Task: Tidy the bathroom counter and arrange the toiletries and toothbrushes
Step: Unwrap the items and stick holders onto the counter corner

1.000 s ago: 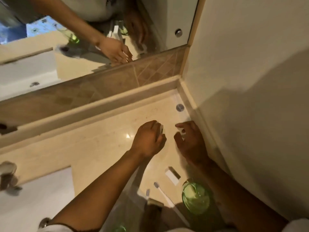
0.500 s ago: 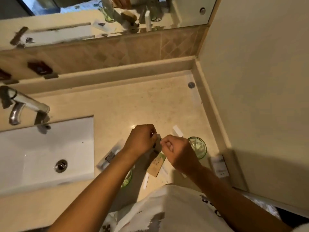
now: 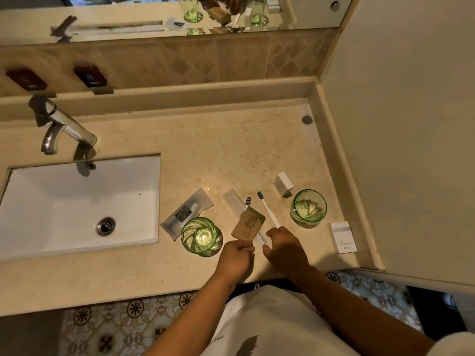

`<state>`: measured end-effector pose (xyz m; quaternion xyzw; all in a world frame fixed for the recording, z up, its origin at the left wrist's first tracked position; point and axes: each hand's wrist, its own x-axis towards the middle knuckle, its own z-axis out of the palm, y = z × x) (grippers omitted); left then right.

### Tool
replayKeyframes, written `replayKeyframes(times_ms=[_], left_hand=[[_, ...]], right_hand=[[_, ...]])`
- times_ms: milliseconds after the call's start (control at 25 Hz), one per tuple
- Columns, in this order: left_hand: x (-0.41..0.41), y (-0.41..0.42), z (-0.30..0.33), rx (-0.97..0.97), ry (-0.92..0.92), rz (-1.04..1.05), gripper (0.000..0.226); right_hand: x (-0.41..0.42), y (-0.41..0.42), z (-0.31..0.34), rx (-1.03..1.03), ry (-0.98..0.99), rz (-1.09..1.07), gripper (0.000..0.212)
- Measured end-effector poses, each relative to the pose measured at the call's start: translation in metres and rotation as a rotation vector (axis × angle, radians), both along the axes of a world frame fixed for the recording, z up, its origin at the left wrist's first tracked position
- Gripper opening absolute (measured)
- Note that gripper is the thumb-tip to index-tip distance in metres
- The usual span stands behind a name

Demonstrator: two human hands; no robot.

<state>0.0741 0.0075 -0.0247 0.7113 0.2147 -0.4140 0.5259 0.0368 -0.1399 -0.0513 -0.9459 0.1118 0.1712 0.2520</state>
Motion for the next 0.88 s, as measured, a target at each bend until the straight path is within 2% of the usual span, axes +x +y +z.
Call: replayKeyframes(times_ms=[120, 240, 400, 520, 600, 680, 880], left_hand=[[-0.003, -0.005, -0.014, -0.1, 0.12, 0.18, 0.03], [-0.003, -0.01, -0.018, -0.141, 0.155, 0.235, 0.035], [-0.002, -0.009, -0.011, -0.199, 0.189, 0.272, 0.036], [-0.004, -0.01, -0.009, -0.248, 0.186, 0.278, 0.038], [-0.007, -0.012, -0.009, -0.253, 0.147, 0.206, 0.04], [-0.011, -0.013, -0.003, -0.254, 0.139, 0.154, 0.042], [-0.011, -0.018, 0.013, -0.296, 0.168, 0.181, 0.044]], right_hand=[[0.0, 0.006, -0.009, -0.171, -0.062, 0.066, 0.044], [0.007, 0.013, -0.003, -0.202, 0.065, -0.073, 0.046], [0.014, 0.017, 0.005, -0.041, 0.159, -0.29, 0.039], [0.015, 0.014, 0.007, 0.151, 0.202, -0.377, 0.019], [0.013, 0.012, 0.008, 0.2, 0.209, -0.408, 0.01], [0.009, 0.01, 0.01, 0.224, 0.191, -0.445, 0.009], [0.004, 0.01, 0.021, 0.307, 0.117, -0.498, 0.011]])
